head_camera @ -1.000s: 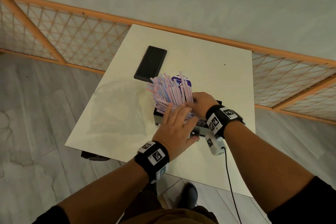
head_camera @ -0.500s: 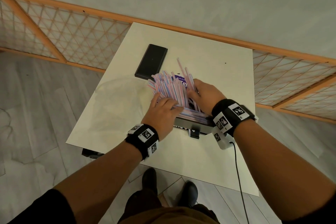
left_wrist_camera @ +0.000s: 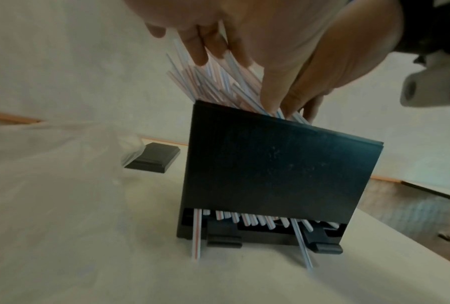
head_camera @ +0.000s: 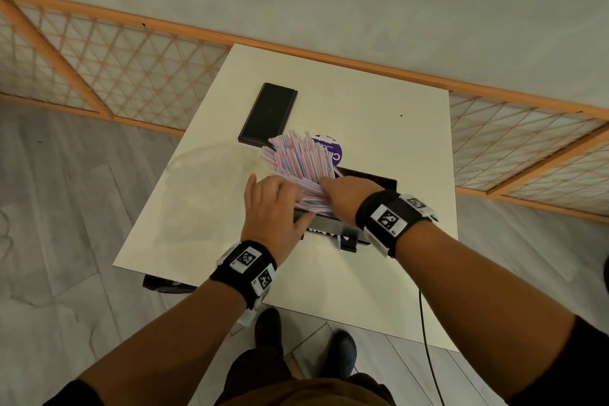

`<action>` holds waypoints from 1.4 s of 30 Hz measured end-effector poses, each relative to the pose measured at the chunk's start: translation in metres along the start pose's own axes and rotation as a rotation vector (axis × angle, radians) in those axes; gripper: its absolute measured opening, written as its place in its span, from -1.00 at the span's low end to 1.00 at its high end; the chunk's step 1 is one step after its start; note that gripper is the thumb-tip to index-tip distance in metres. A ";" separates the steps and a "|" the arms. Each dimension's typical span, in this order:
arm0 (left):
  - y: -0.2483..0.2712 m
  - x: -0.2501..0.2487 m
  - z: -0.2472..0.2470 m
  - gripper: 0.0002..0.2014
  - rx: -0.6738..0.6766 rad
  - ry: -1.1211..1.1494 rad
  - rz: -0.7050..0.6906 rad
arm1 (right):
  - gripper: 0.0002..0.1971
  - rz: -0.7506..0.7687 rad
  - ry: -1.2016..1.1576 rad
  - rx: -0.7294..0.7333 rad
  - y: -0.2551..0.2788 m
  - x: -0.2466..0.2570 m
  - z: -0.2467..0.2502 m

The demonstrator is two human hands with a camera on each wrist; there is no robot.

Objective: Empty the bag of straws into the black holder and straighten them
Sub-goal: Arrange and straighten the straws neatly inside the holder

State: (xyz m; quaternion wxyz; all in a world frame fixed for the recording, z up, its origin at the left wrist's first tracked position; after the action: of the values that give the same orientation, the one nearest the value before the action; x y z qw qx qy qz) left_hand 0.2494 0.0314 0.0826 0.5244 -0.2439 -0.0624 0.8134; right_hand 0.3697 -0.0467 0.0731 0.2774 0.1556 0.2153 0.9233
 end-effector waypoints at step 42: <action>-0.016 -0.014 -0.054 -0.52 0.204 -0.242 -0.395 | 0.07 -0.341 -0.422 0.623 -0.018 -0.055 -0.058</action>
State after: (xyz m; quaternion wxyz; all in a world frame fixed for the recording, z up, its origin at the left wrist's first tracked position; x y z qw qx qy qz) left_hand 0.2920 0.0177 0.0455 0.6837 -0.0739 -0.0888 0.7206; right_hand 0.3980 -0.0824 0.0056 0.4041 0.3801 0.4454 0.7027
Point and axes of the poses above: each hand's wrist, its own y-axis away from the middle knuckle, its own z-axis out of the back of the hand, x = y × z, the point moved 8 cm from there along -y, towards the middle knuckle, and after that the axes turned 3 degrees about -y, right-handed, at the moved point
